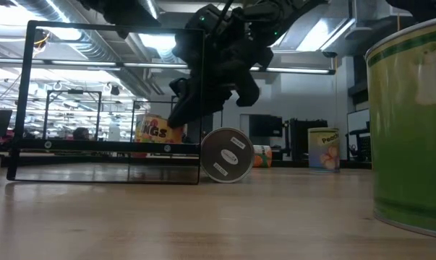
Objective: Pick and place cans onto a shelf
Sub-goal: Put the small canned pineapples on the shelf
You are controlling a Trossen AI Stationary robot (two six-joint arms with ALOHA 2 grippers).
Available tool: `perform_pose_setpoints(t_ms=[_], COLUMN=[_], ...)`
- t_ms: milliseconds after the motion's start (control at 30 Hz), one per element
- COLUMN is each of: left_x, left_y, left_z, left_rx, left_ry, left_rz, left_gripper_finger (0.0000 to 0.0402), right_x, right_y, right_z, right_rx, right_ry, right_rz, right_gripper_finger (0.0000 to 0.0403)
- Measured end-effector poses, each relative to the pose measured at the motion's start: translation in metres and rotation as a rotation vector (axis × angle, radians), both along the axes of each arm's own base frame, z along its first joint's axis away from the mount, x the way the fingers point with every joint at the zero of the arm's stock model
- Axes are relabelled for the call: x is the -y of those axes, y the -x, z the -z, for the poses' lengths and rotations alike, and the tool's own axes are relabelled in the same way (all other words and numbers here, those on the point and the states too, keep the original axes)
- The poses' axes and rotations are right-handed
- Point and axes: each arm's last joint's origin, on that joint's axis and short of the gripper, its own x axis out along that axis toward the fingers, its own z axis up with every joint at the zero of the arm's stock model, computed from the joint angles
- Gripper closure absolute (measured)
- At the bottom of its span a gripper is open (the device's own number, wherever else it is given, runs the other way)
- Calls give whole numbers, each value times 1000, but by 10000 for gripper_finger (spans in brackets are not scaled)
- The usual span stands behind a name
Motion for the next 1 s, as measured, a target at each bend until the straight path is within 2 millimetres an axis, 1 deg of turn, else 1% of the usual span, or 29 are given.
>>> perform_pose_setpoints(t_ms=[300, 633, 733, 1000], left_x=[0, 0, 0, 0], left_y=[0, 0, 0, 0], left_z=[0, 0, 0, 0], left_rx=[0, 0, 0, 0], left_ry=[0, 0, 0, -1], left_rz=[0, 0, 0, 1], left_gripper_finger=[335, 335, 335, 335], right_x=[0, 0, 0, -3], right_y=[0, 0, 3, 11], right_z=[1, -1, -7, -38], right_rx=[2, 4, 9, 68], right_ry=[3, 5, 7, -22], right_rz=[3, 4, 5, -24], right_gripper_finger=[330, 330, 330, 330])
